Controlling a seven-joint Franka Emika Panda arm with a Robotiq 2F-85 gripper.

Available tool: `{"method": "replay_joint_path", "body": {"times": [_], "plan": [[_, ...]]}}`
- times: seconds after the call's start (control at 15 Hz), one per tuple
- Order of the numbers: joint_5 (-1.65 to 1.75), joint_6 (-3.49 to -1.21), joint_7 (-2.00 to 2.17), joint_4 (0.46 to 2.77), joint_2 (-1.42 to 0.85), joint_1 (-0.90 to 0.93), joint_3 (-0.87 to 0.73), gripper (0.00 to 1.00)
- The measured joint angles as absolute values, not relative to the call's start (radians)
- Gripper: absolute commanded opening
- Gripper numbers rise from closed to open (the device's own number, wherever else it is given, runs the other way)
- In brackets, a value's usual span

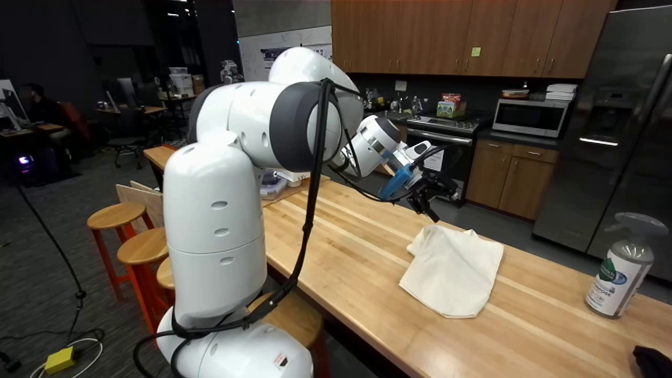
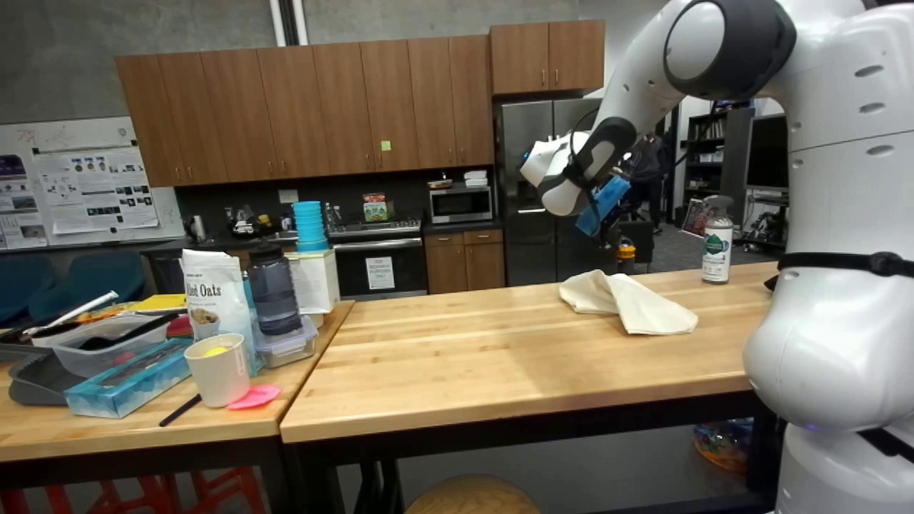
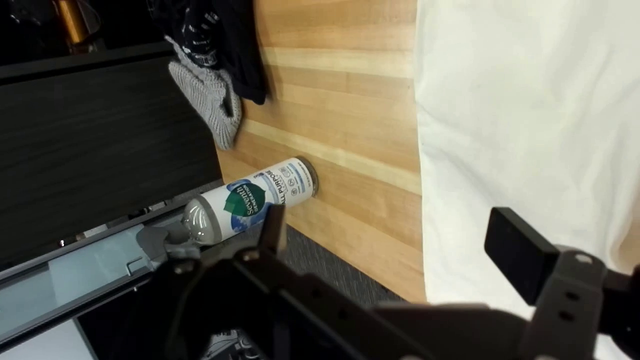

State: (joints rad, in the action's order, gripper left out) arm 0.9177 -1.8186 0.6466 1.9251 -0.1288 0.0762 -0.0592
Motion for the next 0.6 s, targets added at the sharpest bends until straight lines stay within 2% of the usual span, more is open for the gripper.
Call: {"method": "replay_joint_path", "body": {"times": [0.6], "plan": [[0.915, -1.842, 0.644, 2.117, -0.13, 0.077, -0.008, 1.0]]}}
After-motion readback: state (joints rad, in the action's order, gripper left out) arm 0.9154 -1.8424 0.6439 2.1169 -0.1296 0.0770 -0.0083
